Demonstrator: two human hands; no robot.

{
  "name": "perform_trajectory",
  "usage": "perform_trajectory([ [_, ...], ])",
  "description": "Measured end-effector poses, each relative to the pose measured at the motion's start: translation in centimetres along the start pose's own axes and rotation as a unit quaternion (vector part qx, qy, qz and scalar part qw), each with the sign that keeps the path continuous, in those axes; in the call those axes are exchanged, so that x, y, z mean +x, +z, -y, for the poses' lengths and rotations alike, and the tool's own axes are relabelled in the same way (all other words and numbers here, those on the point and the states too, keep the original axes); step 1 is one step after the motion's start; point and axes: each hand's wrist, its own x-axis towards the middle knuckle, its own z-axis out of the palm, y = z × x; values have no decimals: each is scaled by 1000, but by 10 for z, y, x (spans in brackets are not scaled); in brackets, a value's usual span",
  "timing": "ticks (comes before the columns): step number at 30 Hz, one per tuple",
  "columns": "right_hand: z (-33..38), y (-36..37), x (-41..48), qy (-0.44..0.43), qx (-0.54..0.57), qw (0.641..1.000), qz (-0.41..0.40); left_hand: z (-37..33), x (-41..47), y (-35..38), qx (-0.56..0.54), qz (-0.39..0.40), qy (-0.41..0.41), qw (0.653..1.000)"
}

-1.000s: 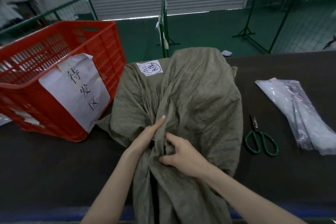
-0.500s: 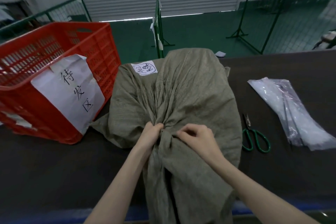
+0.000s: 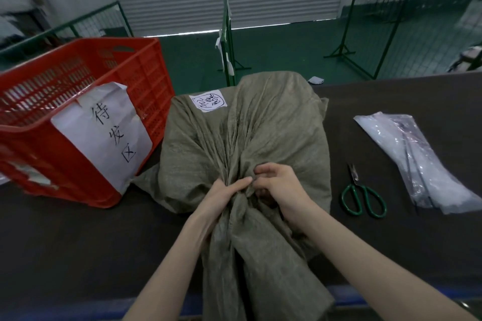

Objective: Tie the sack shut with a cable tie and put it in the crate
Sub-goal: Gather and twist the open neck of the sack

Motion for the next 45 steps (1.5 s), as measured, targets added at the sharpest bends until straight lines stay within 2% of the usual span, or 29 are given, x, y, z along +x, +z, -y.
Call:
perform_trajectory([
  [3, 15, 4, 4, -26, -6, 999, 40, 0, -3, -7, 11, 39, 2, 999],
  [5, 25, 7, 6, -21, -15, 995, 98, -2, -5, -9, 23, 63, 1, 998],
  [7, 33, 8, 6, -5, -45, 987, 155, -3, -7, -8, 27, 66, 4, 997],
  [9, 37, 9, 4, -8, -82, 981, 174, -2, -7, -8, 26, 53, 11, 998],
  [11, 36, 8, 3, -30, -92, 985, 146, -1, -7, -7, 29, 39, 18, 999],
  [14, 24, -2, 2, -117, -122, 985, 30, 1, -7, -6, 18, 24, 15, 999],
  [16, 11, -15, -5, -172, -209, 961, -56, 2, -6, -7, 5, 16, 7, 1000],
  [18, -8, -25, -15, -187, -273, 939, -90, 3, -3, -8, -3, 17, 8, 1000],
  [21, -35, -25, -27, -155, -322, 933, -36, 4, 4, -6, -8, 24, 6, 1000],
  [25, -50, -12, -42, -101, -432, 895, 47, 5, 12, 2, -22, 27, -20, 999],
  [30, -51, -5, -59, -173, -462, 870, 2, -2, 12, 16, -76, 46, -92, 992],
  [33, -53, -7, -59, -204, -447, 871, 9, -5, 16, 24, -129, 67, -106, 984],
  [35, -56, -5, -56, -242, -460, 854, 15, -11, 13, 26, -132, 77, -114, 982],
  [38, -55, 2, -55, -286, -495, 820, 15, -14, 19, 25, 6, 75, -62, 995],
  [41, -51, 3, -57, -282, -516, 808, 41, -19, 26, 26, 155, 44, -24, 987],
  [43, -51, -2, -56, -269, -493, 824, 76, -19, 28, 25, 205, -4, -9, 979],
  [45, -51, -10, -54, -260, -438, 856, 92, -14, 30, 25, 214, -27, 12, 976],
])
